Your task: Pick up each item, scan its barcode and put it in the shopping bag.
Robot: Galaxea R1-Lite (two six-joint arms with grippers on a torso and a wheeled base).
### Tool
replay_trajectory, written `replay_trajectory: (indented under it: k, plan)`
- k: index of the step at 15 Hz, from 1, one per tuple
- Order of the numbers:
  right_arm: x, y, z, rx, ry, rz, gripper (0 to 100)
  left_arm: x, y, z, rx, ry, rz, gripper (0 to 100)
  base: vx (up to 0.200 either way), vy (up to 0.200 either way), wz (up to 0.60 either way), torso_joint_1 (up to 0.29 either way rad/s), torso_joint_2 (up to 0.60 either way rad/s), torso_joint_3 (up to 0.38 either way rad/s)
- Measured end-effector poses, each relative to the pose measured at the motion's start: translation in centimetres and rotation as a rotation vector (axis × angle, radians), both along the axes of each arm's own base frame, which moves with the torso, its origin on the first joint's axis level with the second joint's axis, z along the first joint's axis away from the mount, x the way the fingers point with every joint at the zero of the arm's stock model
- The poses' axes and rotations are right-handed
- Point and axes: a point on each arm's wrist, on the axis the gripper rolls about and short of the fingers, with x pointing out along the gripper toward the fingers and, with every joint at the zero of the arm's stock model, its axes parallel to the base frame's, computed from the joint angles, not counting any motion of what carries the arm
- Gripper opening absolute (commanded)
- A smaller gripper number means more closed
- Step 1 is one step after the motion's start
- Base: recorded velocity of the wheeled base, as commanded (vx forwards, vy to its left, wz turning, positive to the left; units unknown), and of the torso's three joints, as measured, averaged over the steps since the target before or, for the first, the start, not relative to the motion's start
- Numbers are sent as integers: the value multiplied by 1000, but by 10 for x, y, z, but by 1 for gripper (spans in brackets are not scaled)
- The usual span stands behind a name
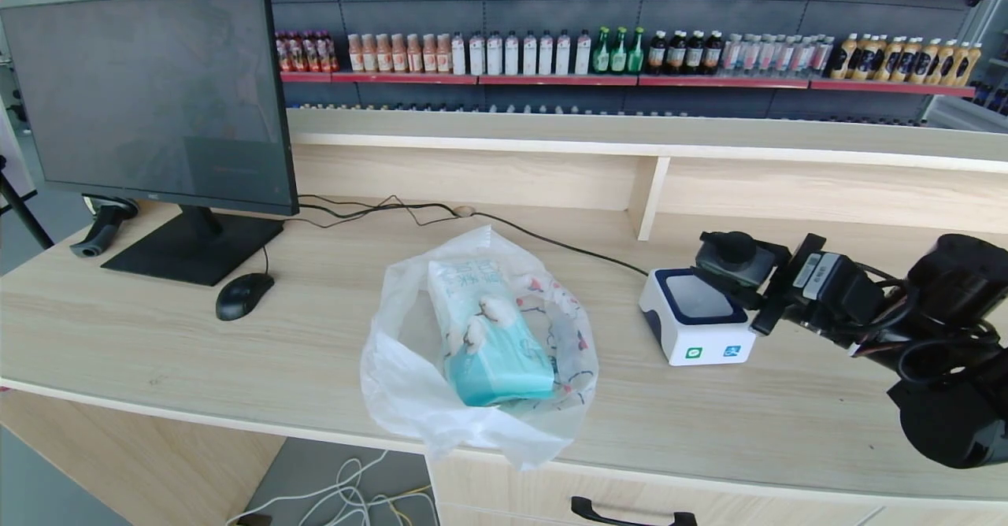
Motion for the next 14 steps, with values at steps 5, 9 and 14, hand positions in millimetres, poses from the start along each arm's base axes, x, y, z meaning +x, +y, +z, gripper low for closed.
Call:
replay_trajectory:
  k: [5, 9, 14]
  plan:
    - [-43, -1, 7, 54, 76, -11, 0, 0, 0, 0, -5, 2, 2, 100, 0, 0, 0, 0, 0, 0]
    - [-67, 0, 13, 120, 135, -10, 0, 0, 0, 0, -4, 5, 2, 100, 0, 0, 0, 0, 0, 0]
    - [-98, 6, 10, 218, 260, 14, 0, 0, 0, -1, -4, 6, 2, 100, 0, 0, 0, 0, 0, 0]
